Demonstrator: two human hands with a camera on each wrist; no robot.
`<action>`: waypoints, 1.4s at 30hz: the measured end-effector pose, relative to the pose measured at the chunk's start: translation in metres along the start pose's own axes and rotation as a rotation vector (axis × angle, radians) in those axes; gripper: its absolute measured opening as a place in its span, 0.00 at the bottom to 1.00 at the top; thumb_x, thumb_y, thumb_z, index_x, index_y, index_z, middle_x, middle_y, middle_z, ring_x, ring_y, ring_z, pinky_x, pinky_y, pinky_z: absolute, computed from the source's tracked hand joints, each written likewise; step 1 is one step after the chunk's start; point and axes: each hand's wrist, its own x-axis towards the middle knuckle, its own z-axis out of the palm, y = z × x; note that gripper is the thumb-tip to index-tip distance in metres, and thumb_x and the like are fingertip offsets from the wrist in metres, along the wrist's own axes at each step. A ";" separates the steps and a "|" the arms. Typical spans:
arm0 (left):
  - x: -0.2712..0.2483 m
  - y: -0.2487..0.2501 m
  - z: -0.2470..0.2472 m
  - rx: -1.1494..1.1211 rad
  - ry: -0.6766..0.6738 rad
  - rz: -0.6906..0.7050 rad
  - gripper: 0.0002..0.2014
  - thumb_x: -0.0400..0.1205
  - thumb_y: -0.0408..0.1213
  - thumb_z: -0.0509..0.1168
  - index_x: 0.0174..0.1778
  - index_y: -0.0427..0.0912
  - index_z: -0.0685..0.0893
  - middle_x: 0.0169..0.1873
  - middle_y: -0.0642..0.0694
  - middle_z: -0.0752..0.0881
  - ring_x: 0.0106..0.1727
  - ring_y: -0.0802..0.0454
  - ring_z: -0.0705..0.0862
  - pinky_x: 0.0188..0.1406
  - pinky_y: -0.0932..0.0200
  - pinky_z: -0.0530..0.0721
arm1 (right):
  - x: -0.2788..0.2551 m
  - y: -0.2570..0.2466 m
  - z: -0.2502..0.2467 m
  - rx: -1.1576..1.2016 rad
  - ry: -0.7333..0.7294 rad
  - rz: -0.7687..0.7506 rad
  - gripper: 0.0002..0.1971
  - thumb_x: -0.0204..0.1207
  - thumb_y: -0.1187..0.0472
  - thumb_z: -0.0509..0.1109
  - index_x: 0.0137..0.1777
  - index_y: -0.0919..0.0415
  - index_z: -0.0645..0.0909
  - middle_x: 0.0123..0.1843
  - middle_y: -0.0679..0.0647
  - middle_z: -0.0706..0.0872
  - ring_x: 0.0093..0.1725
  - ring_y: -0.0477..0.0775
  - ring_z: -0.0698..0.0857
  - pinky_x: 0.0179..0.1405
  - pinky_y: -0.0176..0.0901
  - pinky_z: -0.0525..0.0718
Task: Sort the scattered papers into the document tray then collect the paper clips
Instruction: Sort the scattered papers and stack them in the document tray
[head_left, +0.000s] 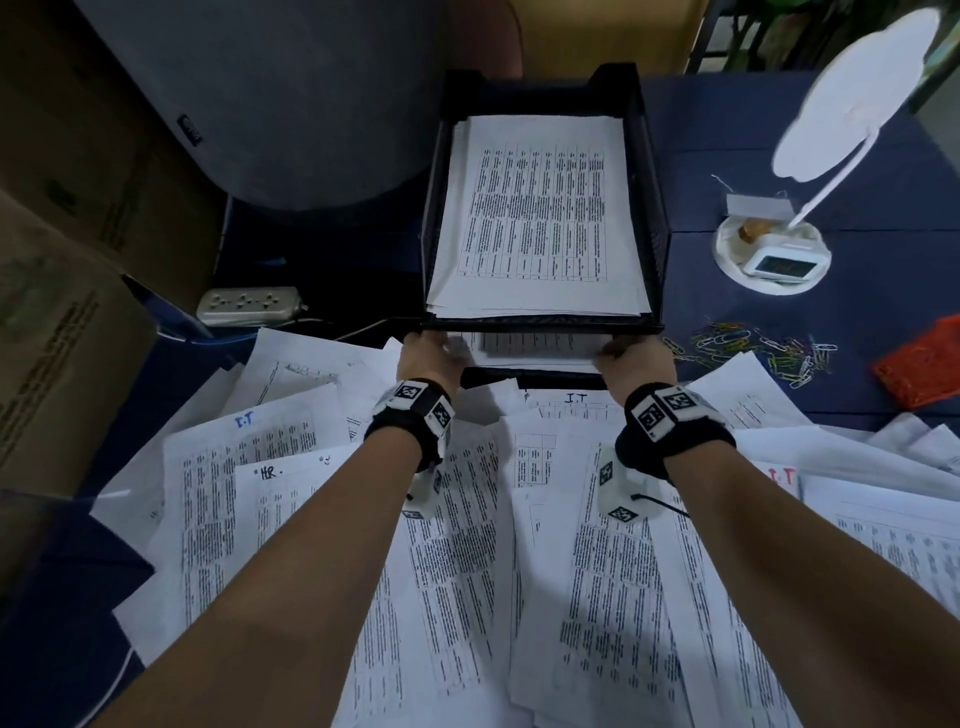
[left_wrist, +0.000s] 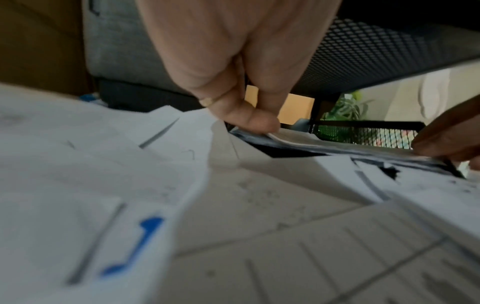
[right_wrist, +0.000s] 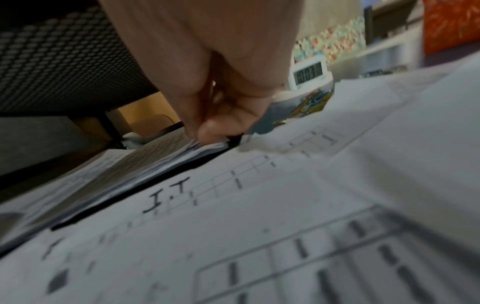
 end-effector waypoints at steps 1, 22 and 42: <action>-0.002 -0.004 -0.001 0.044 -0.006 0.033 0.14 0.82 0.40 0.62 0.59 0.37 0.82 0.60 0.37 0.81 0.59 0.39 0.81 0.52 0.55 0.78 | -0.003 0.002 -0.002 -0.023 -0.028 -0.017 0.08 0.77 0.59 0.68 0.45 0.62 0.86 0.42 0.56 0.85 0.44 0.57 0.83 0.41 0.40 0.75; -0.161 -0.035 0.051 0.529 -0.249 0.473 0.20 0.79 0.43 0.62 0.68 0.48 0.78 0.70 0.44 0.73 0.69 0.43 0.73 0.67 0.48 0.74 | -0.121 0.113 -0.052 -0.460 -0.015 0.125 0.19 0.78 0.57 0.63 0.70 0.48 0.73 0.70 0.57 0.72 0.72 0.62 0.69 0.65 0.61 0.73; -0.191 -0.029 0.083 0.258 -0.244 0.468 0.19 0.78 0.32 0.68 0.65 0.45 0.81 0.68 0.44 0.74 0.66 0.47 0.74 0.65 0.60 0.71 | -0.129 0.196 -0.094 -0.529 -0.006 0.232 0.16 0.79 0.60 0.64 0.63 0.65 0.73 0.65 0.62 0.77 0.63 0.66 0.79 0.58 0.52 0.81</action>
